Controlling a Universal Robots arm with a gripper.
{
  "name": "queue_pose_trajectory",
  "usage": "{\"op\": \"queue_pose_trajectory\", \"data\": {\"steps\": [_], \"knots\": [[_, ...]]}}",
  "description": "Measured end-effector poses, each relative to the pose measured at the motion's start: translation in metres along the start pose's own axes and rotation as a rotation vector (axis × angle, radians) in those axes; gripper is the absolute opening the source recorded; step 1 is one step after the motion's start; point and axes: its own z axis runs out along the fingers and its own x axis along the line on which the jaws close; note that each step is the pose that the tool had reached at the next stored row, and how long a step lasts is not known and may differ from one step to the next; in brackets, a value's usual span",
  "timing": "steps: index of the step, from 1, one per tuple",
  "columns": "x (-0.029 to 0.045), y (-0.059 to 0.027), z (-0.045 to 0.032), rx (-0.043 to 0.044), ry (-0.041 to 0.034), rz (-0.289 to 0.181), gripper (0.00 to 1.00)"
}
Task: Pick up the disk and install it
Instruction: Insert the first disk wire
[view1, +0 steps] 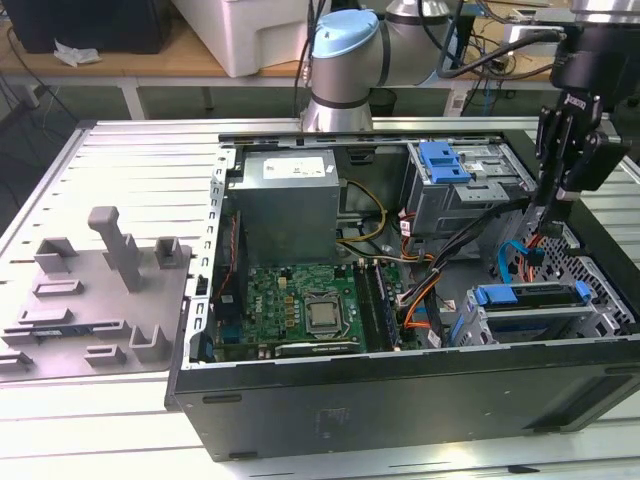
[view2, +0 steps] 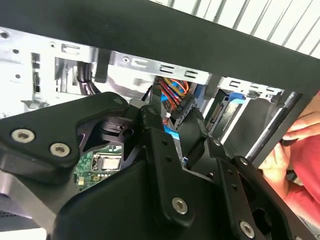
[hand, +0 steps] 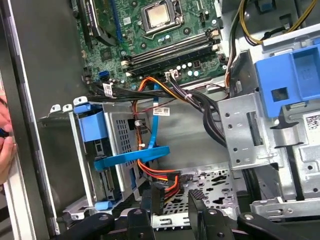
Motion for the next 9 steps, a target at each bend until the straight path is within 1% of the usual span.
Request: {"op": "queue_pose_trajectory", "data": {"steps": [1, 2, 3, 4, 5, 9], "knots": [[-0.0053, 0.0011, -0.0004, 0.0035, 0.0166, 0.000, 0.42], [-0.0122, 0.0025, -0.0016, 0.0100, 0.0488, 0.001, 0.42], [-0.0147, 0.0030, -0.0021, 0.0131, 0.0653, 0.002, 0.42], [-0.0176, 0.0035, -0.0027, 0.0174, 0.0890, 0.002, 0.42], [-0.0218, 0.0041, -0.0019, 0.0246, 0.1290, 0.004, 0.42], [-0.0217, 0.0047, -0.0012, 0.0244, 0.1286, 0.004, 0.42]]}}
